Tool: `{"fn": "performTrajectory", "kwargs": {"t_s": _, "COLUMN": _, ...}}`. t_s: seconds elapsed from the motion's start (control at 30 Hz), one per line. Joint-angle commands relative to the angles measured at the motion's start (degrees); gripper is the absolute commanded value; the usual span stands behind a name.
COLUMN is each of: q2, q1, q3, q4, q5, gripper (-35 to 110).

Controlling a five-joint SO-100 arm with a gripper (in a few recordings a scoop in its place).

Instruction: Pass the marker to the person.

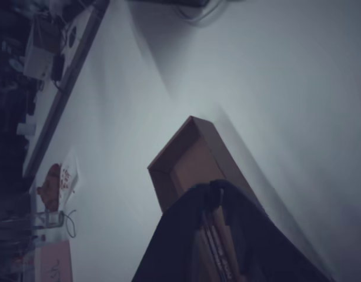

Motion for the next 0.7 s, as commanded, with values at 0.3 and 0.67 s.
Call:
{"fn": "performTrajectory", "kwargs": {"t_s": 0.3, "q2": -24.79, "q1": -10.46, "q3": -27.77, "q4": -13.89, "q5": -0.09, "gripper": -5}}
{"fn": "performTrajectory", "kwargs": {"t_s": 0.67, "q2": -41.84, "q1": -23.55, "q3": -44.03, "q4": -19.69, "q5": -7.29, "gripper": -5}}
